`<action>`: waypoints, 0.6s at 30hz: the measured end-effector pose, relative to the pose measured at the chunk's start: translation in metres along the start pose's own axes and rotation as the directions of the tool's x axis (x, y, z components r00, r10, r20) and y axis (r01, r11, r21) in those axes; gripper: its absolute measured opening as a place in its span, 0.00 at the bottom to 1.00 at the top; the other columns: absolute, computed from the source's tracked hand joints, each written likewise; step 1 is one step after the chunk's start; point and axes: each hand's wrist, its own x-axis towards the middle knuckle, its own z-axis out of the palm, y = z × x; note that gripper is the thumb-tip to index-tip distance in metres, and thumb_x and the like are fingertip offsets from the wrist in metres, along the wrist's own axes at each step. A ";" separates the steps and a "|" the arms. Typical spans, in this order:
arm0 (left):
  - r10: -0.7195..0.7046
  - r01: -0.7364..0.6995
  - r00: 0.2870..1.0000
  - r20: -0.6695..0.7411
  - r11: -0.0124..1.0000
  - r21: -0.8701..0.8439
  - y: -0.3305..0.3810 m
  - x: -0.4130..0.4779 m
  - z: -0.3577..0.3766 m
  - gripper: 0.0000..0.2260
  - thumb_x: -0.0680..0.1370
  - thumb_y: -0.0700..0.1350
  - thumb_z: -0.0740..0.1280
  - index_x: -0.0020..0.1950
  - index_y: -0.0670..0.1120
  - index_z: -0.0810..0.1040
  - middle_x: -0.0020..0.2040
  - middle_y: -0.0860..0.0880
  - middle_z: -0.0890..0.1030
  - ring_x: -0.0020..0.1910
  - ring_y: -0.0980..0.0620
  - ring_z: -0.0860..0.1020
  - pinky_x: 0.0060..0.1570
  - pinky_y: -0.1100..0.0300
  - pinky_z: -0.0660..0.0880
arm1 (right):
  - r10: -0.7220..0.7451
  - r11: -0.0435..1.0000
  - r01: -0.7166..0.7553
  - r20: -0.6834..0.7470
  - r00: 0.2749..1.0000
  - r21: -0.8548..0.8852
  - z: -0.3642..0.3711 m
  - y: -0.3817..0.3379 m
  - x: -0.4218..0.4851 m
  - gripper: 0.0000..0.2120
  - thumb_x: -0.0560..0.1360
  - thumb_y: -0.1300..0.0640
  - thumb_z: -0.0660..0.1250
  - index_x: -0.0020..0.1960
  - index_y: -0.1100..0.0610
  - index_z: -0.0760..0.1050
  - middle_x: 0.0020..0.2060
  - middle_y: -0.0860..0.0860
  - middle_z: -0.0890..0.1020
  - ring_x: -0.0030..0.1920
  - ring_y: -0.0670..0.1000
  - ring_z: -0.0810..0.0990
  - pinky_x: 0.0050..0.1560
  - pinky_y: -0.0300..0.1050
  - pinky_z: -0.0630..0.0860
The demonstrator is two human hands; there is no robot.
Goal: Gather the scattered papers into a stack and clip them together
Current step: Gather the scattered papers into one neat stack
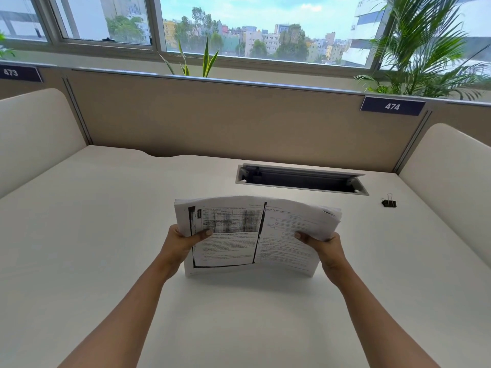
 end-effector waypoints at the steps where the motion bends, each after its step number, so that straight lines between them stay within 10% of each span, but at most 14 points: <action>1: 0.001 -0.001 1.000 -0.006 1.000 0.007 -0.001 0.001 0.000 0.13 0.70 0.32 0.69 0.48 0.49 0.80 0.42 0.57 0.85 0.44 0.59 0.83 0.44 0.65 0.77 | -0.003 1.000 0.003 0.003 1.000 0.000 0.001 -0.001 0.000 0.29 0.41 0.38 0.80 0.39 0.49 0.84 0.38 0.47 0.86 0.43 0.51 0.82 0.47 0.54 0.80; 18: -0.012 0.012 1.000 0.012 0.999 -0.041 0.000 -0.001 0.001 0.12 0.63 0.42 0.77 0.44 0.54 0.84 0.43 0.56 0.85 0.45 0.56 0.82 0.43 0.62 0.80 | -0.005 1.000 0.005 0.014 1.000 -0.003 -0.001 0.002 -0.001 0.30 0.40 0.38 0.80 0.40 0.48 0.83 0.39 0.47 0.86 0.42 0.49 0.83 0.44 0.50 0.81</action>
